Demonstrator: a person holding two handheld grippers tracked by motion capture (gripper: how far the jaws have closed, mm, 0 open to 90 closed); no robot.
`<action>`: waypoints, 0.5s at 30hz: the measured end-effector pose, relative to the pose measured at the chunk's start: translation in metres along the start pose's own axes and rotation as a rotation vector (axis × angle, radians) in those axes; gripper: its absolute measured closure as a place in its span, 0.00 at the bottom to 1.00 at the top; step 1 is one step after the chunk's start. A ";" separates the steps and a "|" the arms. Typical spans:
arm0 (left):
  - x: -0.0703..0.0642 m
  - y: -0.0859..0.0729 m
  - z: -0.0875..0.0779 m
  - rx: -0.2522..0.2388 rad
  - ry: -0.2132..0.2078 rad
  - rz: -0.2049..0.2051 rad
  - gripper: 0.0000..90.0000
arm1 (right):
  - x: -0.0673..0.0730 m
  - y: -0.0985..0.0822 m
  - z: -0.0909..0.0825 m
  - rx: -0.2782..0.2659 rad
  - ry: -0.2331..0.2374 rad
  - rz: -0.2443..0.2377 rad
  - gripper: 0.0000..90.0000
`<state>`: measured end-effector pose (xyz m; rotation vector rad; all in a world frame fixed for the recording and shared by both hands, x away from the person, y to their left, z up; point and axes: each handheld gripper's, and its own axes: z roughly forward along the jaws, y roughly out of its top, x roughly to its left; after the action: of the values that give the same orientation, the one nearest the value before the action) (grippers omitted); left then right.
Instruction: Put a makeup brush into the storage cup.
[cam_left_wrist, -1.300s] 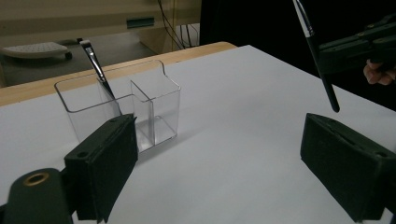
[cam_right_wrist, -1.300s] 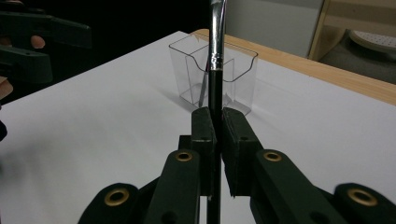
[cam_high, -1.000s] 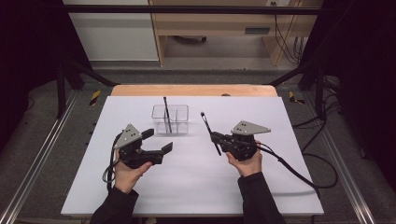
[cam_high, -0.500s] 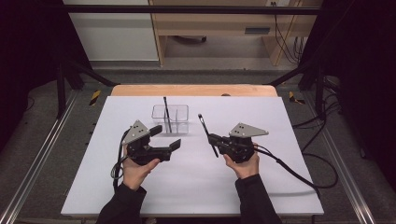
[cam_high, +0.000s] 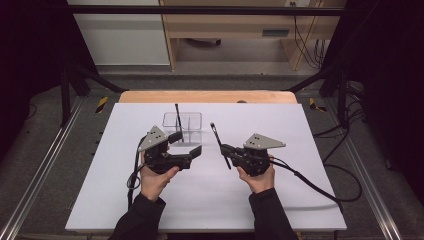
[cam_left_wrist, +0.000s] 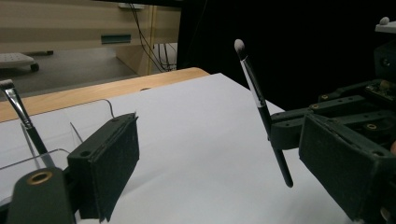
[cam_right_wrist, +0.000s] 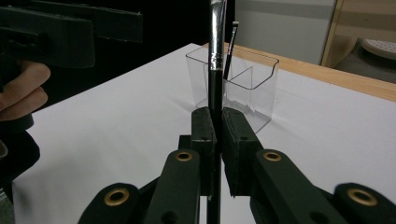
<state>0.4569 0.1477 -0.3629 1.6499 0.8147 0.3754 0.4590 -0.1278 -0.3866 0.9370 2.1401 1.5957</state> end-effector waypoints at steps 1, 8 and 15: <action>-0.001 0.000 0.001 -0.002 -0.002 -0.004 0.13 | 0.000 0.000 0.000 -0.002 0.000 0.000 0.94; -0.004 0.001 0.009 -0.001 -0.018 -0.009 0.13 | 0.002 -0.002 0.002 -0.007 0.007 0.003 0.94; -0.006 0.000 0.016 -0.006 -0.026 -0.023 0.14 | 0.003 -0.004 0.003 -0.013 0.007 0.006 0.94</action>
<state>0.4627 0.1315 -0.3662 1.6354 0.8121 0.3389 0.4574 -0.1237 -0.3908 0.9356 2.1316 1.6160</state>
